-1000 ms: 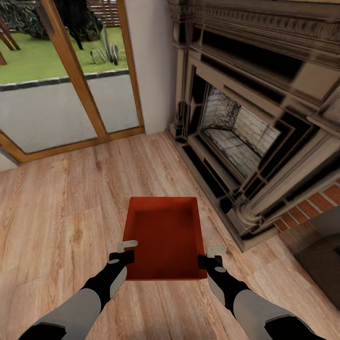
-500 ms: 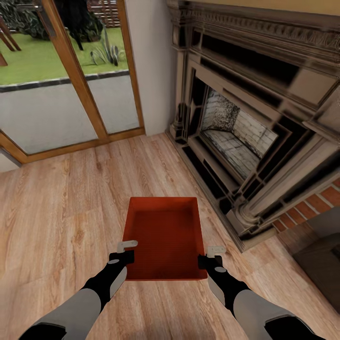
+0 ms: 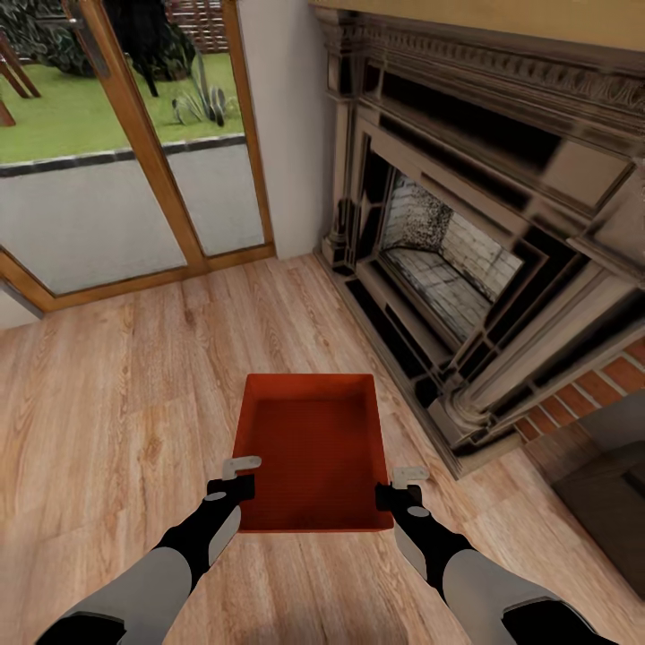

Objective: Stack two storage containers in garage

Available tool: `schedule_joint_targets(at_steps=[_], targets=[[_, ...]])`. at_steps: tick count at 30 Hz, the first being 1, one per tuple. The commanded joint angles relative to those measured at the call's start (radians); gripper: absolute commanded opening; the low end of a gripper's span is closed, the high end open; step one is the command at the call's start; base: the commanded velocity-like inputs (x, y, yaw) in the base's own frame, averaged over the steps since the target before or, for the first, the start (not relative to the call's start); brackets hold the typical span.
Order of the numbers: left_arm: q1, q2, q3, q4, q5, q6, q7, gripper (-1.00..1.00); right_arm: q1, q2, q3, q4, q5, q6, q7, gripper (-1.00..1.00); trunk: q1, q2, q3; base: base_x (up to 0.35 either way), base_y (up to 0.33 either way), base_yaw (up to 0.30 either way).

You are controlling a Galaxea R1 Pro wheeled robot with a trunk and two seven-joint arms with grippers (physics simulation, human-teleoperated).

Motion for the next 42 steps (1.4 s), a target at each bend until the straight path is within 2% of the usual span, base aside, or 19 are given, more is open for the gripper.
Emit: schedule_joint_targets(at_steps=[1,42], targets=[[0.000,0.001,-0.008,0.000,0.010,0.006,0.012,-1.00,-0.001,0.000,0.009,-0.003,-0.004,-0.002,-0.005,-1.00,-0.004,0.007,0.003,0.000,0.000,0.000],[0.000,0.001,-0.009,0.002,0.010,0.006,0.012,-1.00,-0.001,0.000,0.010,-0.003,-0.002,-0.001,-0.005,-1.00,-0.161,0.294,0.131,0.000,0.000,0.000]])
